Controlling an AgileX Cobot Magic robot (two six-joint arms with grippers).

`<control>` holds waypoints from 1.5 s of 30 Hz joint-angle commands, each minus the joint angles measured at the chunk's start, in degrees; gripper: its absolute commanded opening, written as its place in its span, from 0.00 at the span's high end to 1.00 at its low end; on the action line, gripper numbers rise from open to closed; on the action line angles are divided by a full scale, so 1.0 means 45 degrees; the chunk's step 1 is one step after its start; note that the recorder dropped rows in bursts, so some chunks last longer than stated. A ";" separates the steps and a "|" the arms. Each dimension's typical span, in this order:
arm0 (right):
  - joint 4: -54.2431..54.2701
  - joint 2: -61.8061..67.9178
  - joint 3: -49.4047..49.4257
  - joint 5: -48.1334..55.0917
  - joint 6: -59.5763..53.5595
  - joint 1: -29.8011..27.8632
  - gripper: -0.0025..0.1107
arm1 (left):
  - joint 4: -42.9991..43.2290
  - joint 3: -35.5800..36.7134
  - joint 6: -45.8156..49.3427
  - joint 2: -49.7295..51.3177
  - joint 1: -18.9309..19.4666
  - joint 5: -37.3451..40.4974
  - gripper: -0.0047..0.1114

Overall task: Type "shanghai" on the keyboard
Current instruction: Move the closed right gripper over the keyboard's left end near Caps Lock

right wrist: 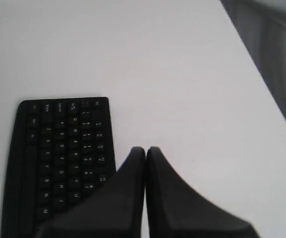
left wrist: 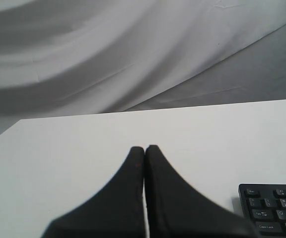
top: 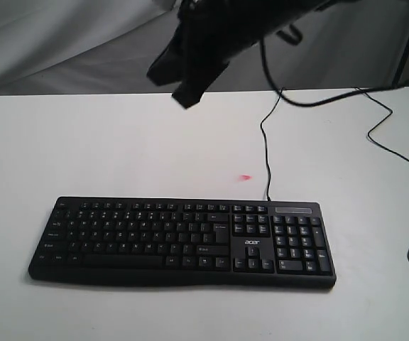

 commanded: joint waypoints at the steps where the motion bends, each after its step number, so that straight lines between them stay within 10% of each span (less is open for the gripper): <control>1: 0.0561 -0.0018 0.1133 -0.1059 -0.1004 0.1011 0.98 | -0.0007 0.0065 -0.0035 0.0040 -0.0049 -0.0066 0.95; 22: 0.3395 0.0156 0.4753 -0.3951 -0.2384 0.3370 0.98 | -0.0007 0.0065 -0.0035 0.0040 -0.0049 -0.0066 0.95; 45: 0.2957 0.3614 0.2009 -0.4588 -0.2198 0.4358 0.98 | -0.0007 0.0065 -0.0035 0.0040 -0.0049 -0.0066 0.95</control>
